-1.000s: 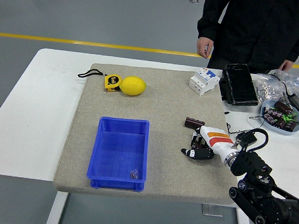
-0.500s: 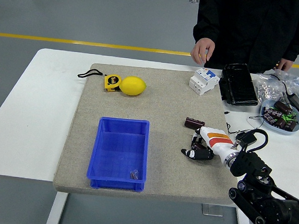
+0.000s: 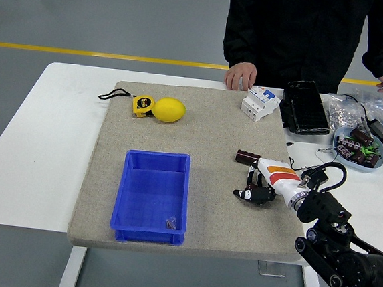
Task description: Pick up the battery,place it into the box
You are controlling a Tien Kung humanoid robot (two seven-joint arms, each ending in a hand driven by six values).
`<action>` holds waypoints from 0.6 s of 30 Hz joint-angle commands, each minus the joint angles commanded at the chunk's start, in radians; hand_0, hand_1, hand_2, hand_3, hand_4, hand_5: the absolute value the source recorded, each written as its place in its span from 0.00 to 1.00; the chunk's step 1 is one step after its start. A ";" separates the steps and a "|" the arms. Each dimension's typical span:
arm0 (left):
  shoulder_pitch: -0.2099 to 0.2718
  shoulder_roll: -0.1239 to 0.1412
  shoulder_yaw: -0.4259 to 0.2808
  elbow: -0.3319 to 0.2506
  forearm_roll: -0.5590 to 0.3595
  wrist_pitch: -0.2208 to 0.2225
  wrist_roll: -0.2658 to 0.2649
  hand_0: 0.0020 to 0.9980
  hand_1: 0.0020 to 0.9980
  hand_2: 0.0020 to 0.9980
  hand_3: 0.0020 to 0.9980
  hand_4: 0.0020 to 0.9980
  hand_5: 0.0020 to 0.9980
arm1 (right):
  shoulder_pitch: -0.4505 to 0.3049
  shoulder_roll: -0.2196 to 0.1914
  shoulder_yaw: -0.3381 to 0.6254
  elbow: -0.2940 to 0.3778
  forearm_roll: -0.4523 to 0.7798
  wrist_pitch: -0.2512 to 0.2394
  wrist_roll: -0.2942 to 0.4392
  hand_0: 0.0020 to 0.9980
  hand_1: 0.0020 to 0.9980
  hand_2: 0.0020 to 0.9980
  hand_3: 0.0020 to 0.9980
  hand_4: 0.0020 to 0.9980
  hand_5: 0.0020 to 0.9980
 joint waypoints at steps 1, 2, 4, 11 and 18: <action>0.000 0.000 0.000 0.000 0.000 0.000 0.000 0.72 0.68 0.68 0.59 0.63 0.54 | 0.000 0.000 0.001 0.000 0.001 0.004 0.001 0.00 0.06 0.20 0.31 0.93 0.32; 0.000 0.000 0.000 0.000 0.000 0.000 0.000 0.72 0.68 0.68 0.59 0.63 0.54 | -0.001 -0.001 0.002 0.000 0.001 0.007 0.002 0.00 0.06 0.20 0.31 0.93 0.32; 0.000 -0.001 -0.001 0.000 0.000 0.001 0.000 0.72 0.68 0.68 0.59 0.63 0.54 | -0.002 -0.003 0.007 0.004 -0.006 0.014 0.001 0.00 0.08 0.22 0.34 0.93 0.30; -0.001 -0.001 -0.005 0.001 0.005 0.001 -0.001 0.72 0.68 0.68 0.59 0.63 0.54 | 0.003 -0.029 0.034 0.075 -0.023 0.074 -0.026 0.00 0.15 0.29 0.44 0.88 0.34; -0.003 0.002 -0.009 0.002 0.009 0.000 -0.002 0.72 0.68 0.68 0.58 0.63 0.54 | 0.018 -0.056 0.047 0.162 0.002 0.155 -0.068 0.03 0.21 0.36 0.49 0.91 0.45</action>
